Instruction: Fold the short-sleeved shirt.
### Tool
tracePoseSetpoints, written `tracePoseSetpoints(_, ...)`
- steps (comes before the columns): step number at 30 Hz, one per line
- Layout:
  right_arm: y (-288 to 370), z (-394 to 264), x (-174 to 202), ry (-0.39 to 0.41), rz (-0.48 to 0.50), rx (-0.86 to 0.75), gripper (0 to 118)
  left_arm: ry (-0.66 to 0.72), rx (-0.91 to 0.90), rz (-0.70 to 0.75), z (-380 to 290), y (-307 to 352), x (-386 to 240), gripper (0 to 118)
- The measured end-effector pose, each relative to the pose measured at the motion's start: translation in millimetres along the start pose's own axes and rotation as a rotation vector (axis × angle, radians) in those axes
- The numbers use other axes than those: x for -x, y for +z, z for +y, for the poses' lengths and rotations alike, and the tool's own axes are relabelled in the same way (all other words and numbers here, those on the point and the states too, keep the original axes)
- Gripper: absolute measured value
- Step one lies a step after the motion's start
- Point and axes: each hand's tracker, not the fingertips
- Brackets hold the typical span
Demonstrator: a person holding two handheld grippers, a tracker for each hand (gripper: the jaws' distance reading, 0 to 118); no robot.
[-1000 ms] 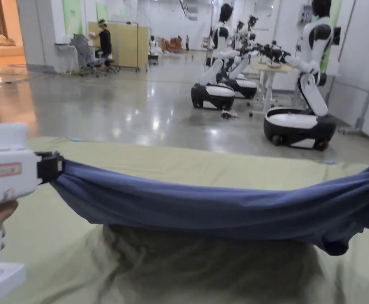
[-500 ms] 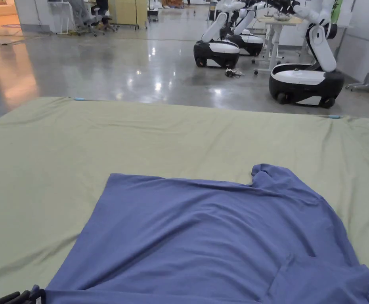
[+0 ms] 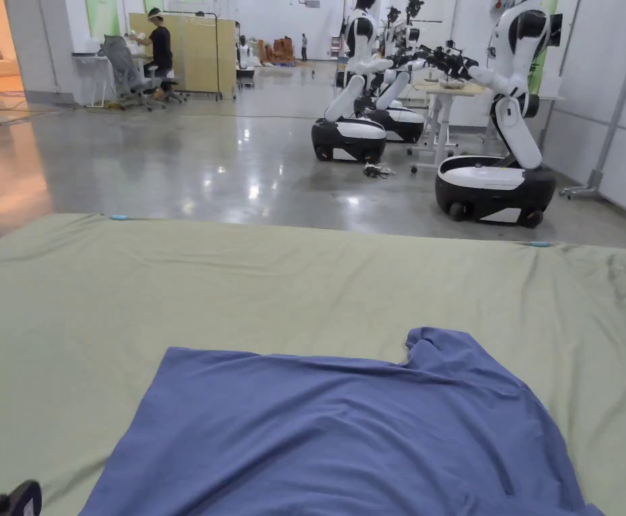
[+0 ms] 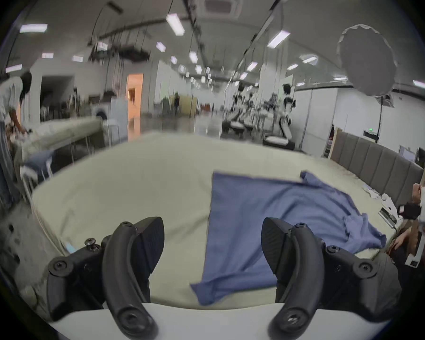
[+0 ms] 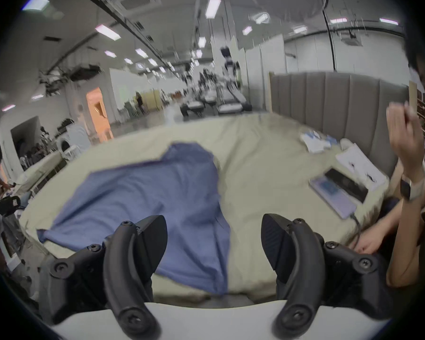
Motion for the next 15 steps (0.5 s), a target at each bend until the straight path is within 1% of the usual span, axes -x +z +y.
tracePoseSetpoints(2, 9.3, 12.2, 15.3, 0.026, 0.034, -0.068, 88, 0.012, -0.013, 0.001, 16.0, 13.7, -18.5, 83)
tracePoseSetpoints(4, 17.6, 19.9, 35.1, 0.042, 0.045, -0.122, 88, 0.026, -0.076, -0.046, 24.1, 26.8, -34.2, 83)
tracePoseSetpoints(5, 19.3, 22.4, 40.8, 0.04, 0.056, -0.129, 87, 0.03, -0.105, -0.064, 25.3, 32.5, -40.1, 82)
tracePoseSetpoints(6, 21.1, 24.6, 46.2, 0.043, 0.091, -0.136, 87, 0.033, -0.136, -0.067, 26.0, 38.1, -47.0, 81)
tracePoseSetpoints(9, 25.0, 25.1, 60.2, 0.043, 0.145, -0.138, 86, 0.001, -0.162, -0.08, 29.6, 47.2, -62.7, 78)
tracePoseSetpoints(10, 26.2, 23.7, 64.7, 0.057, 0.15, -0.146, 82, -0.019, -0.169, -0.069, 30.3, 48.5, -67.9, 72)
tracePoseSetpoints(11, 26.7, 22.6, 68.1, 0.075, 0.159, -0.147, 66, -0.039, -0.17, -0.07, 30.3, 49.8, -70.9, 54)
tracePoseSetpoints(12, 26.4, 21.5, 72.1, 0.094, 0.161, -0.142, 51, -0.048, -0.172, -0.073, 29.9, 50.4, -72.0, 31)
tracePoseSetpoints(13, 25.4, 20.0, 76.3, 0.112, 0.152, -0.136, 35, -0.044, -0.176, -0.072, 28.8, 50.9, -73.6, 14)
tracePoseSetpoints(14, 24.2, 18.6, 79.1, 0.119, 0.149, -0.129, 15, -0.04, -0.178, -0.08, 28.5, 51.4, -73.0, 14)
tracePoseSetpoints(15, 22.9, 16.3, 81.5, 0.122, 0.144, -0.125, 4, -0.033, -0.151, -0.132, 27.9, 50.2, -73.4, 14)
